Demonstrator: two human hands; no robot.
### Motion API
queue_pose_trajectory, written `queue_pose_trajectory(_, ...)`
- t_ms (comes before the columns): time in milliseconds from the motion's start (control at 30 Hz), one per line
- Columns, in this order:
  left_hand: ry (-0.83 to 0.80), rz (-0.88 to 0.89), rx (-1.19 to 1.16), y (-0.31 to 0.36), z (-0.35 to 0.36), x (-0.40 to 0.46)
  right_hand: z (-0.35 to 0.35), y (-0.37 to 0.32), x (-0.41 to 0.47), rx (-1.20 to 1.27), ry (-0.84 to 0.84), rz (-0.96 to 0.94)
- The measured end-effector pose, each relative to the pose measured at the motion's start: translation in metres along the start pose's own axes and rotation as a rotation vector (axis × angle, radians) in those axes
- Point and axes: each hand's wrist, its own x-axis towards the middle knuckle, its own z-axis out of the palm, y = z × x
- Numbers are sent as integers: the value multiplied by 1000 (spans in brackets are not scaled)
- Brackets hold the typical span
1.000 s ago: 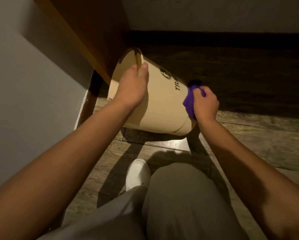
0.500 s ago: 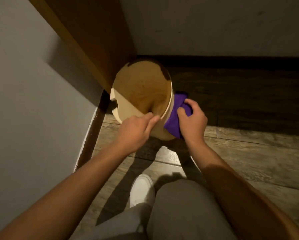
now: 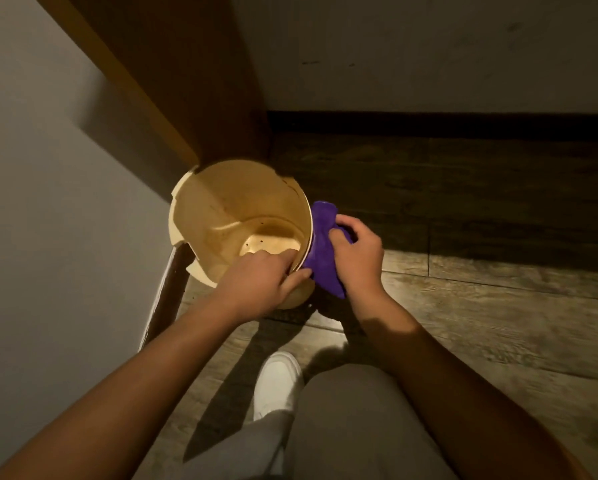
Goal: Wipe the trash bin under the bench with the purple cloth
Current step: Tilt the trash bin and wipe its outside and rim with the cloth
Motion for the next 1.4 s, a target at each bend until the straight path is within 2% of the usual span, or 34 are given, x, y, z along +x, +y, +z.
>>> queue_pose_trajectory(67,98,14,-113,6,-21,4,-4,-12,2,64,43,-40)
queue_pose_trajectory(167,267,-33,-383,-4,-66,12,-11,-40,5,111,83,-195)
queue_pose_trajectory(300,139,-41,-723,-4,-72,-4,-18,-56,4,90,111,-241)
queue_pose_trajectory(433,205,-83,-886,11,-58,-4,-16,-54,5,118,110,-249)
queue_pose_trajectory(533,172,-114,-966,0,-60,5,-12,-61,11,107,106,-266)
queue_pose_trajectory(633,19,-33,-910,-10,-55,-6,-22,-57,18,86,153,-251)
queue_pose_trajectory(700,-2,-23,-828,-12,-44,-16,-32,-48,22,63,176,-223)
queue_pose_trajectory(867,248,-113,-670,-3,-33,-10,-42,-40,19,58,155,-137)
queue_pose_trajectory(1000,332,-95,-620,1,-49,10,-20,-76,1,64,95,-377)
queue_pose_trajectory(1100,381,-92,-711,3,-55,16,-2,-88,-10,-137,20,-526)
queue_pose_trajectory(1200,374,-66,-686,3,-53,15,4,-78,-14,-320,-52,-547)
queue_pose_trajectory(1333,381,-66,-712,8,-48,14,4,-53,-3,-370,54,-620)
queue_pose_trajectory(1400,389,-125,-741,8,-46,13,1,-34,4,-400,98,-595)
